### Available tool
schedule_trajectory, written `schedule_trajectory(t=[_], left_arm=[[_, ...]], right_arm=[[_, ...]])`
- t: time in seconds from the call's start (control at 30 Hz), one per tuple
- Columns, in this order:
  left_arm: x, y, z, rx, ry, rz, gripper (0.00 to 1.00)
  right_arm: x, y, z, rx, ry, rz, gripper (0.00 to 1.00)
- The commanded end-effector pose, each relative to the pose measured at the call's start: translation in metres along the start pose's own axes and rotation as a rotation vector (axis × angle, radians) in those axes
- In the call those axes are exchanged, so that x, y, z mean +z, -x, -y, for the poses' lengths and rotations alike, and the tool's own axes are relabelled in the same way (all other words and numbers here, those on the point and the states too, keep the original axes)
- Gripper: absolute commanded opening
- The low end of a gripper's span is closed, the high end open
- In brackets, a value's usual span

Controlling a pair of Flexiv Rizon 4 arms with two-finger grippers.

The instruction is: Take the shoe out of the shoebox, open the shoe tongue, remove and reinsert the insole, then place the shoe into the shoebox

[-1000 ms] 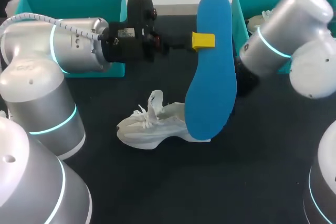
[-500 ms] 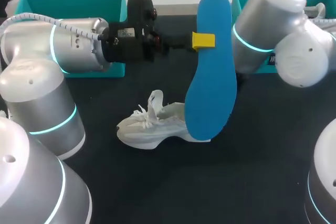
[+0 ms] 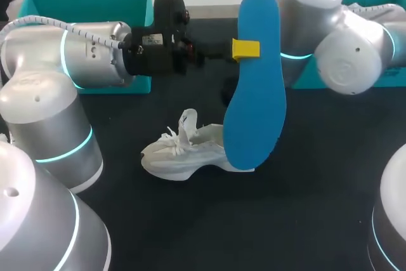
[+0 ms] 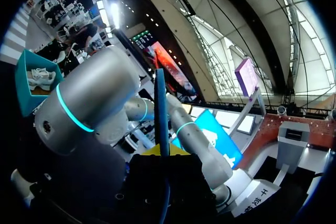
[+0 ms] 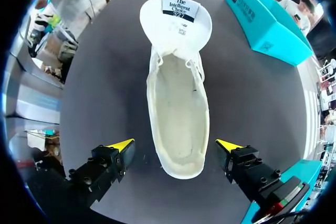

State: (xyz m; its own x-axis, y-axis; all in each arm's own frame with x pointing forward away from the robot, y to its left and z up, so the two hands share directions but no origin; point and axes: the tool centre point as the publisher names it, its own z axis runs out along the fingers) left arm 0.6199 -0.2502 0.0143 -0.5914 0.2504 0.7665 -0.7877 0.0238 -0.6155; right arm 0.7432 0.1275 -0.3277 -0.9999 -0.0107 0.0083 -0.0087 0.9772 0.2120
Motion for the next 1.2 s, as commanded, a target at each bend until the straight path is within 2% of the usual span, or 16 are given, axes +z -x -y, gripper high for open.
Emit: schedule_trajectory(t=[0.03, 0.87, 0.9, 0.97, 1.07, 1.2], left_arm=[[0.002, 0.001, -0.001, 0.001, -0.002, 0.0, 0.0], [0.002, 0.001, -0.001, 0.001, -0.002, 0.0, 0.0], [0.002, 0.001, -0.001, 0.001, -0.002, 0.0, 0.0], [0.002, 0.001, -0.001, 0.001, -0.002, 0.0, 0.0], [0.002, 0.001, -0.001, 0.001, -0.002, 0.0, 0.0], [0.002, 0.001, -0.001, 0.001, -0.002, 0.0, 0.0]], right_arm=[[0.002, 0.001, -0.003, 0.0, -0.013, 0.001, 1.0], [0.002, 0.001, -0.003, 0.0, -0.013, 0.001, 1.0], [0.0, 0.003, -0.003, 0.016, -0.034, 0.001, 1.0], [-0.007, 0.007, -0.006, 0.034, -0.013, 0.025, 1.0], [-0.012, 0.013, -0.014, 0.036, -0.03, 0.023, 1.0], [-0.006, 0.018, -0.023, 0.038, -0.021, 0.022, 1.0]])
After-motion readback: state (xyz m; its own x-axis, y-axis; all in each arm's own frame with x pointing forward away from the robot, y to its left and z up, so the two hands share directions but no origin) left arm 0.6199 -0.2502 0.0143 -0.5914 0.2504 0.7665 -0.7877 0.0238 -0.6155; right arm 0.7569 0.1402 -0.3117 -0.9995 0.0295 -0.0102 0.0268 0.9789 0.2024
